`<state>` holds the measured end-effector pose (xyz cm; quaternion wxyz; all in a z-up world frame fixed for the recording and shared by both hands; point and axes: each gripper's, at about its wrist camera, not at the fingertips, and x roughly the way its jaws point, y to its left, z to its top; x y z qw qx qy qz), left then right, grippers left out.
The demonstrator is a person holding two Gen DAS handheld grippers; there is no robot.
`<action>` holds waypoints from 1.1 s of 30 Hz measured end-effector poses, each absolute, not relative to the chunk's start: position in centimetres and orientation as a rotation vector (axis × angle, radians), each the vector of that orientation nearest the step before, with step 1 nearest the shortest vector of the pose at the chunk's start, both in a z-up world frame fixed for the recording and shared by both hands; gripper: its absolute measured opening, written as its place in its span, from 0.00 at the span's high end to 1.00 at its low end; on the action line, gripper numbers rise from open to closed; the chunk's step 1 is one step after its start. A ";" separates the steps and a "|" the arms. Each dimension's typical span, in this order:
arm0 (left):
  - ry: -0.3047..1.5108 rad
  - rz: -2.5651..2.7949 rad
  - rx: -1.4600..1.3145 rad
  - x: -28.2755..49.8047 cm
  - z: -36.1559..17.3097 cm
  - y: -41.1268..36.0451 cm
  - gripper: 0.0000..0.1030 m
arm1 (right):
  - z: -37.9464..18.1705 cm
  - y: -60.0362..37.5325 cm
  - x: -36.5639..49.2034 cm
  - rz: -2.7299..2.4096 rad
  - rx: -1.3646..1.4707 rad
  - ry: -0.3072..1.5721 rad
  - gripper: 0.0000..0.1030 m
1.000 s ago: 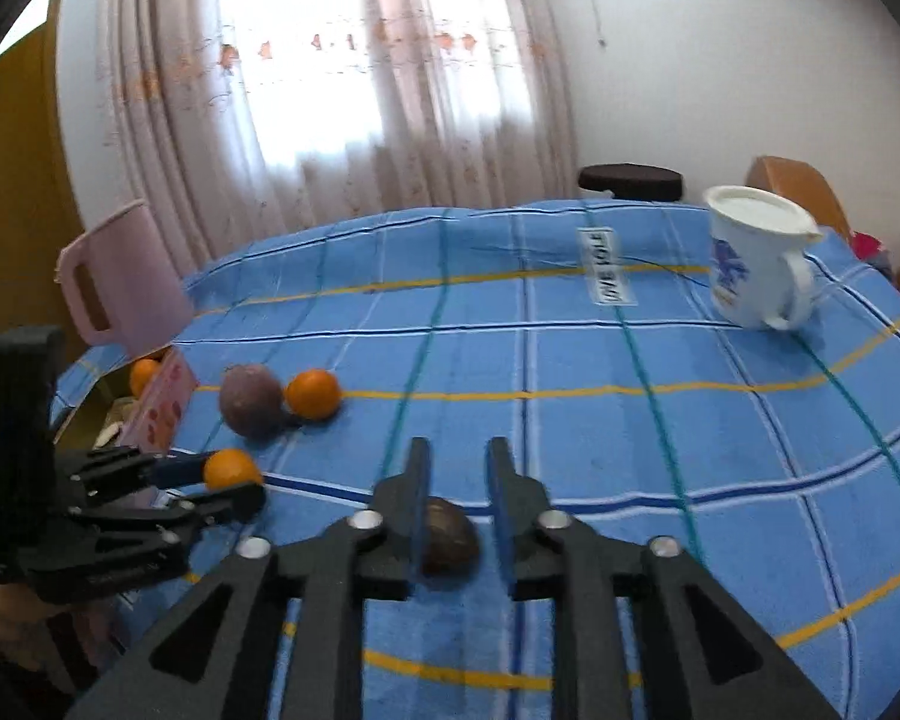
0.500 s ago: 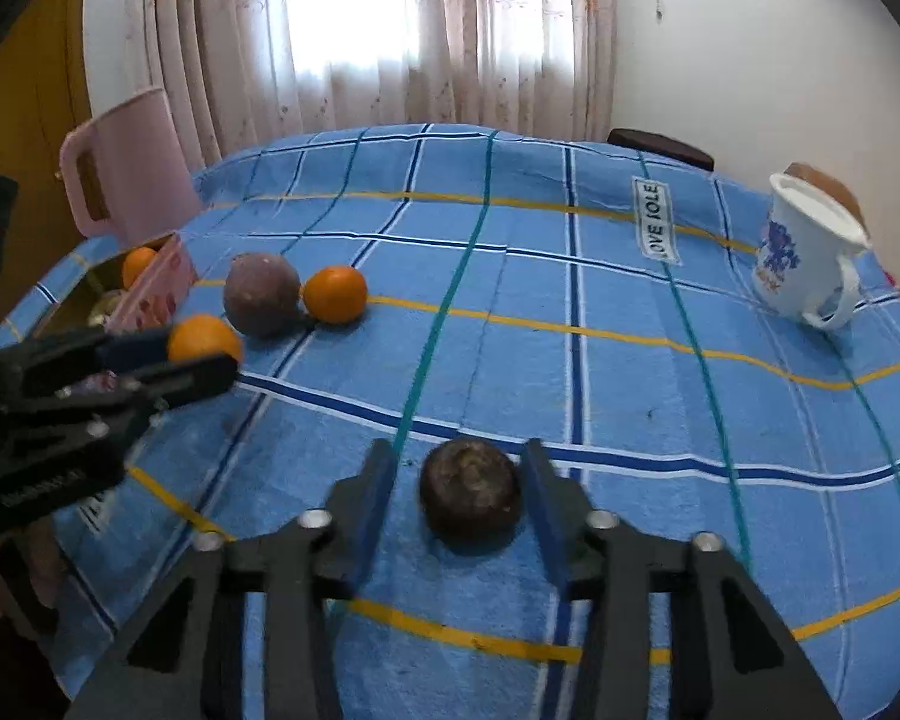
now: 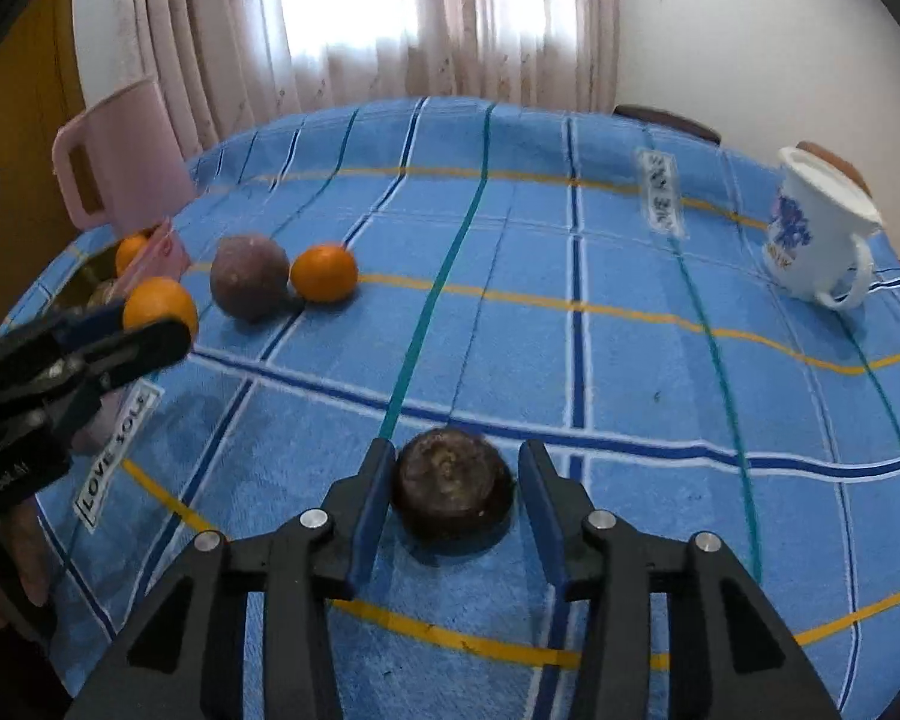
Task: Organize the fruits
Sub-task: 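Grasp the dark brown round fruit with the right gripper while the left grasps a small orange, then carry the dark fruit and small orange over the tin box with both grippers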
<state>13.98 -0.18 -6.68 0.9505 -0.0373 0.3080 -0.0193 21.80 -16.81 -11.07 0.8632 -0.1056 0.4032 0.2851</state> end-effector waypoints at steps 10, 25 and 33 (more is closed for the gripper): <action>0.574 -0.014 -0.075 13.0 -6.2 0.0 0.59 | -9.7 -16.0 19.8 0.613 -0.253 0.730 0.61; 0.482 0.026 -0.079 11.3 -5.4 0.5 0.59 | -7.1 -15.9 17.3 0.664 -0.171 0.522 0.61; 0.460 0.053 -0.079 10.3 -5.1 1.5 0.59 | -6.7 -14.9 16.6 0.686 -0.160 0.475 0.61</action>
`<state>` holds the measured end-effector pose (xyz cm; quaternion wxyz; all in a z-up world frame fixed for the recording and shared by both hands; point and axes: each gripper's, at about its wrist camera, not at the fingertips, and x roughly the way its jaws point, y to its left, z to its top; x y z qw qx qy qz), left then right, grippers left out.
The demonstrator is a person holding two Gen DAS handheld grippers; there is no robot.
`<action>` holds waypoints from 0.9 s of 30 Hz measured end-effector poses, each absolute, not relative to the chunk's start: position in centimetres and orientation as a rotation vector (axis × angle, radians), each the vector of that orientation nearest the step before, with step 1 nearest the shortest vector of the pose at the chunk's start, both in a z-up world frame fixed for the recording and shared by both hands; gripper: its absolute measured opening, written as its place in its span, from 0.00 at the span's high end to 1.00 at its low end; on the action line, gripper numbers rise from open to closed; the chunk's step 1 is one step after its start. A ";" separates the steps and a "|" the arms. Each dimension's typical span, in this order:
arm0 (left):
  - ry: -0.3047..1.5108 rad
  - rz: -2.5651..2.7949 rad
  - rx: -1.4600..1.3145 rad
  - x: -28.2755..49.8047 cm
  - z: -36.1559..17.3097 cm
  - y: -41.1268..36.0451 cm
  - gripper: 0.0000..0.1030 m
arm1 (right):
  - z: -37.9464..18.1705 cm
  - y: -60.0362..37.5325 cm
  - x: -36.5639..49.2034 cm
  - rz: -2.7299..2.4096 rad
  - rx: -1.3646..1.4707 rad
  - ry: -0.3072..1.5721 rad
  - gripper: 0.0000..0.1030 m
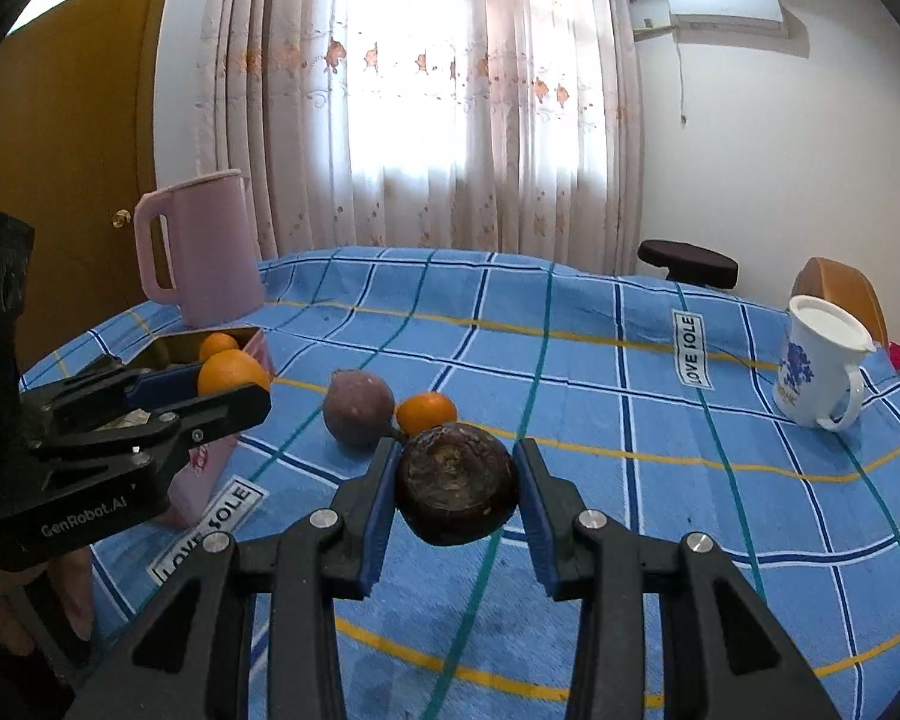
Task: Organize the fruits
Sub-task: 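Carry the dark fruit and small orange over the tin box with both grippers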
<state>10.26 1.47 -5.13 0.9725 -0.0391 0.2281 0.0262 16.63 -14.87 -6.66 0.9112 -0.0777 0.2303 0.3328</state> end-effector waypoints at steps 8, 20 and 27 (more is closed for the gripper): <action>0.439 0.112 -0.096 8.7 -4.2 4.2 0.59 | -5.8 -11.7 15.9 0.750 -0.180 0.461 0.61; 0.441 0.197 -0.126 6.7 -3.7 8.8 0.59 | -3.8 -5.7 14.1 0.859 -0.236 0.418 0.61; 0.455 0.245 -0.155 5.7 -4.1 11.8 0.59 | -4.0 -2.3 13.1 0.923 -0.265 0.430 0.61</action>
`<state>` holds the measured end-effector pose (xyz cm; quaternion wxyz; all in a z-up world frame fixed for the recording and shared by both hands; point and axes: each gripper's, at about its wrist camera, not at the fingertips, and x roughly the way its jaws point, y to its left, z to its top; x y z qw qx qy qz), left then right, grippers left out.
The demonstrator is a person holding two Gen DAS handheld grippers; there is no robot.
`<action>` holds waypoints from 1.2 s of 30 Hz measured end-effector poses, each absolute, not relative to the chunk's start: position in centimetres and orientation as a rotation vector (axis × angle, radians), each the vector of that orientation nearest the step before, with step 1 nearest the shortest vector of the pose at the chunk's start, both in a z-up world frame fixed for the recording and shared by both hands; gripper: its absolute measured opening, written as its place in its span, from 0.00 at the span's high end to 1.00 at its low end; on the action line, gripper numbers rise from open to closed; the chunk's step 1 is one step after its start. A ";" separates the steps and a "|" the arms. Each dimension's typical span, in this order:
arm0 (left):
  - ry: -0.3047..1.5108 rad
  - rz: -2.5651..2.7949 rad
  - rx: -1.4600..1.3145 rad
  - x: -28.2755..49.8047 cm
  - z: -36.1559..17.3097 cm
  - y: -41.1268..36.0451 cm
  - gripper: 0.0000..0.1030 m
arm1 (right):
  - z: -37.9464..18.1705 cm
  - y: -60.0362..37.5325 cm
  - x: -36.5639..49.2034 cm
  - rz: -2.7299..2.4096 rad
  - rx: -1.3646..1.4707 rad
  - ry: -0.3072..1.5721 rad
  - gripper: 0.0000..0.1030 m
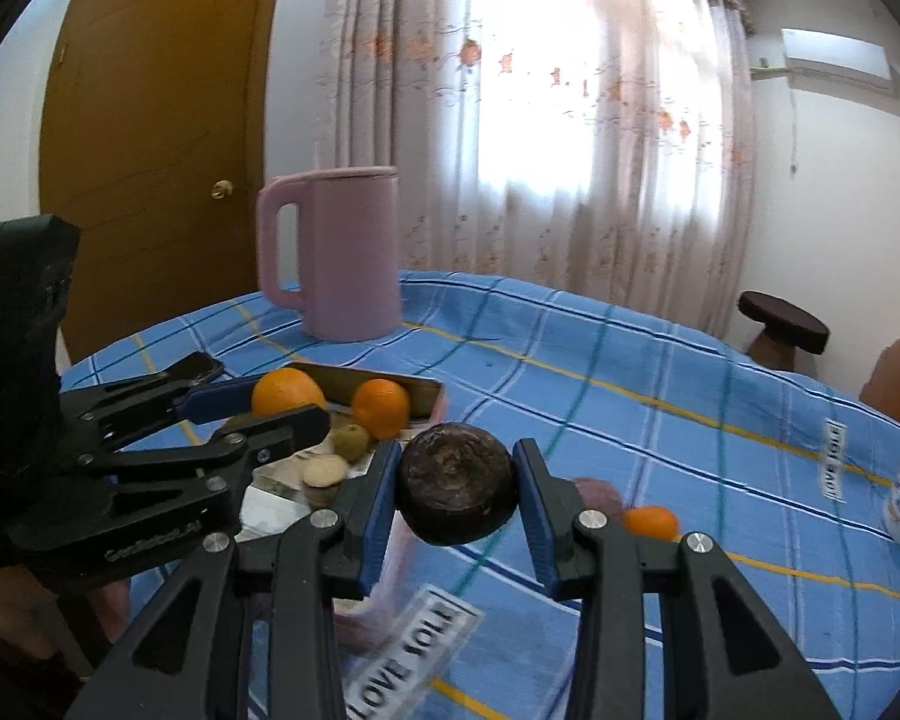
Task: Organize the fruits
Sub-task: 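Carry the dark fruit and small orange over the tin box with both grippers, then open both grippers to drop the fruits into the tin, then grasp a small orange with the right gripper while the left grasps the purple fruit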
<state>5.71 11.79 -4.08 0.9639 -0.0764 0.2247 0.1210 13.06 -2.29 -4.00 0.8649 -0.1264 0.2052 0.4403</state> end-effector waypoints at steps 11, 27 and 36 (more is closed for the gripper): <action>0.495 0.329 -0.221 4.5 -5.8 16.5 0.59 | -7.5 3.9 10.0 1.056 -0.400 0.505 0.61; 0.420 0.318 -0.219 3.7 -3.9 14.4 0.14 | -6.9 0.1 10.9 0.999 -0.427 0.506 0.43; 0.462 0.177 -0.152 9.3 -3.5 7.0 0.11 | -6.9 -9.4 20.7 0.628 -0.299 0.619 0.43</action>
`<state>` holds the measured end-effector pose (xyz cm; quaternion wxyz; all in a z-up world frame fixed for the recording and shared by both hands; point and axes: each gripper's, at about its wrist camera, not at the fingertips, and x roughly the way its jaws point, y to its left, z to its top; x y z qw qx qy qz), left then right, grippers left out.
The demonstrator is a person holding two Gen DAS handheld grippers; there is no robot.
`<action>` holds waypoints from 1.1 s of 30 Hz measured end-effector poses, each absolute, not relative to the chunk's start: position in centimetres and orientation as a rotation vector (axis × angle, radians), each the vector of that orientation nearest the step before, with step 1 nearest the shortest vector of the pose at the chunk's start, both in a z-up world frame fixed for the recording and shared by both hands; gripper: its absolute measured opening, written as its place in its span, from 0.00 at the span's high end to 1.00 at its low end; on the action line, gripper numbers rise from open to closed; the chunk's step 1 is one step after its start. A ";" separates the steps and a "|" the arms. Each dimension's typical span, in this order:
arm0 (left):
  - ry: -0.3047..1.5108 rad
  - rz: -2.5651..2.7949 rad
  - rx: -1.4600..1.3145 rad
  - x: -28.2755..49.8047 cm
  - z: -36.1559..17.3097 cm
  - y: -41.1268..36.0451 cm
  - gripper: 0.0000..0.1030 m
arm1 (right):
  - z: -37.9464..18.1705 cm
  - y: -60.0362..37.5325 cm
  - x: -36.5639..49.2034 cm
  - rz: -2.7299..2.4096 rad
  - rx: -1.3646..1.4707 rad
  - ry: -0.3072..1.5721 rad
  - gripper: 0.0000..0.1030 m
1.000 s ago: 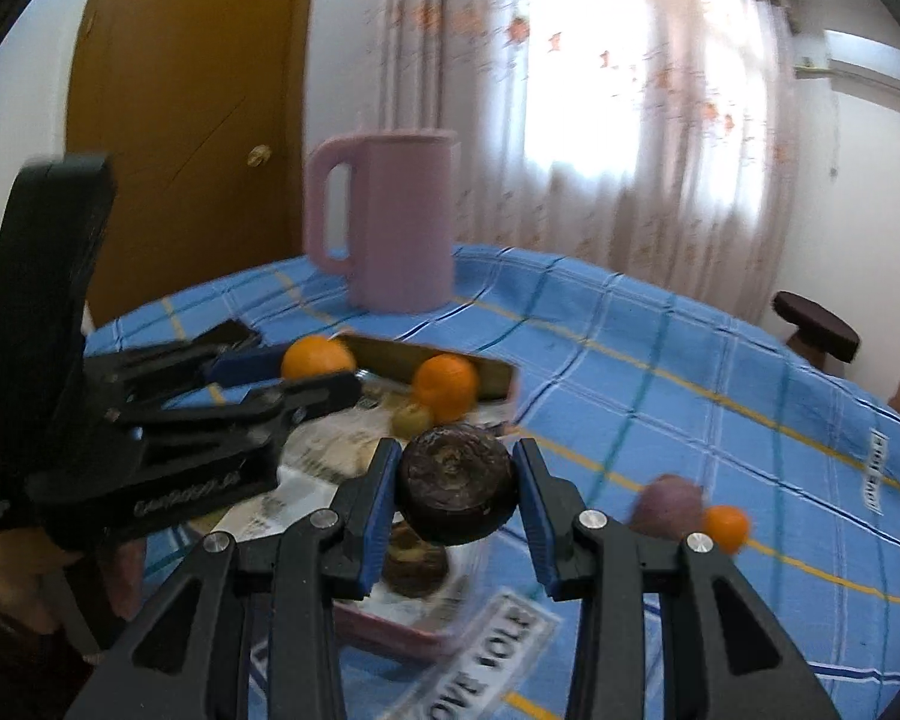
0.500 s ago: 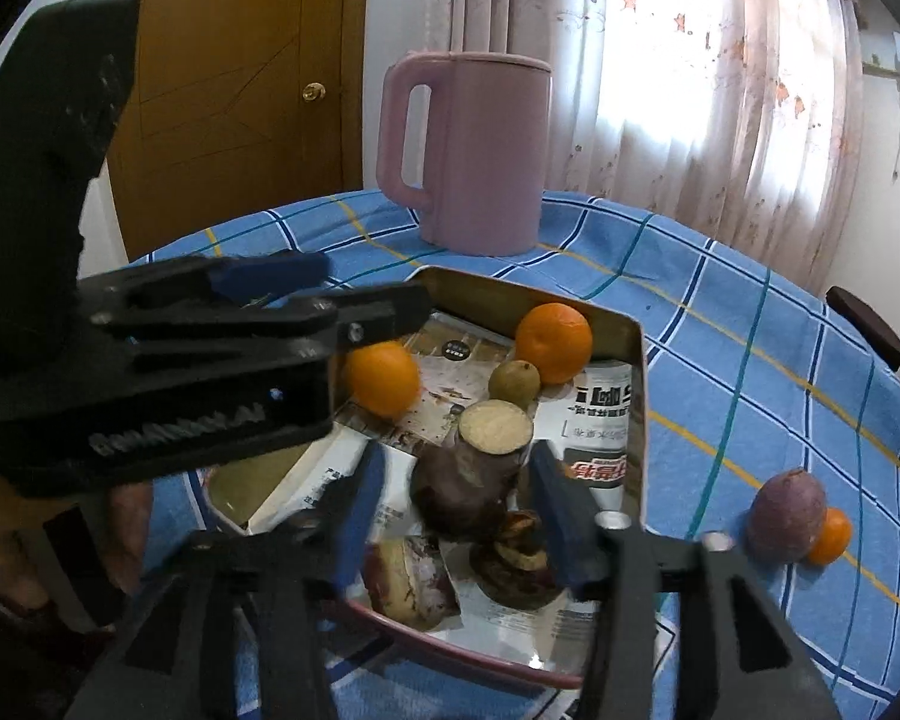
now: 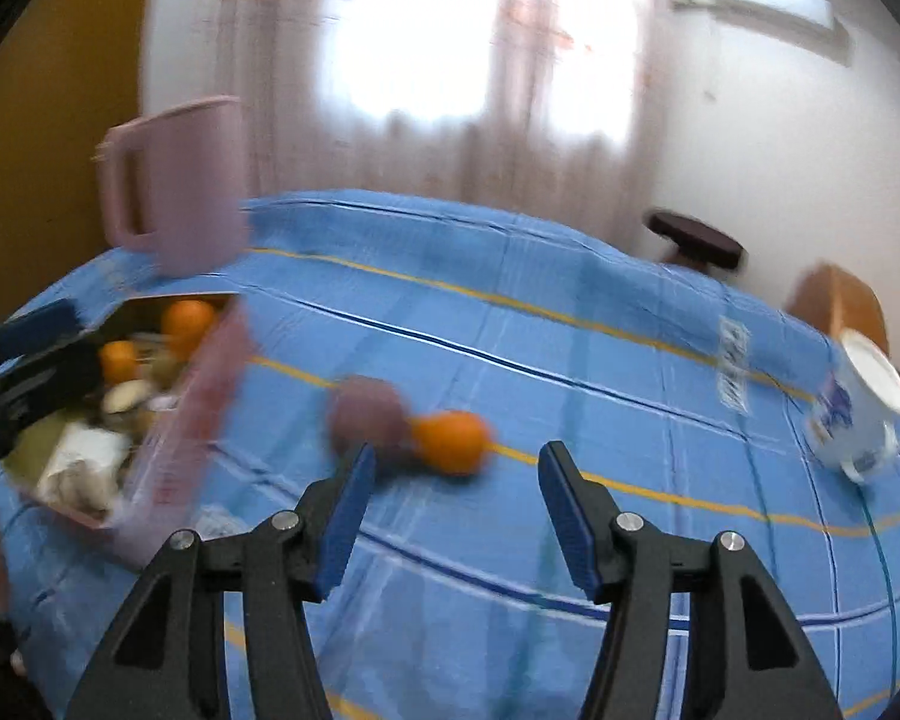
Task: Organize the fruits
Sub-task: 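Grasp a small orange with the right gripper while the left grasps the purple fruit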
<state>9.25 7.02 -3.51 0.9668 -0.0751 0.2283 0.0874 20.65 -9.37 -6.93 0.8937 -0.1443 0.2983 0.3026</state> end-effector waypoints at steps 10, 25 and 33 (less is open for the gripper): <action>0.510 0.171 -0.092 13.2 -3.5 4.5 0.11 | -9.2 -8.0 25.4 0.676 -0.274 0.768 0.43; 0.606 0.151 -0.064 15.8 -4.5 3.6 0.09 | -10.4 -6.8 27.0 0.757 -0.230 0.816 0.64; 0.685 0.145 -0.065 18.4 -5.1 1.8 0.10 | -9.4 -11.5 27.9 0.576 -0.198 0.729 0.64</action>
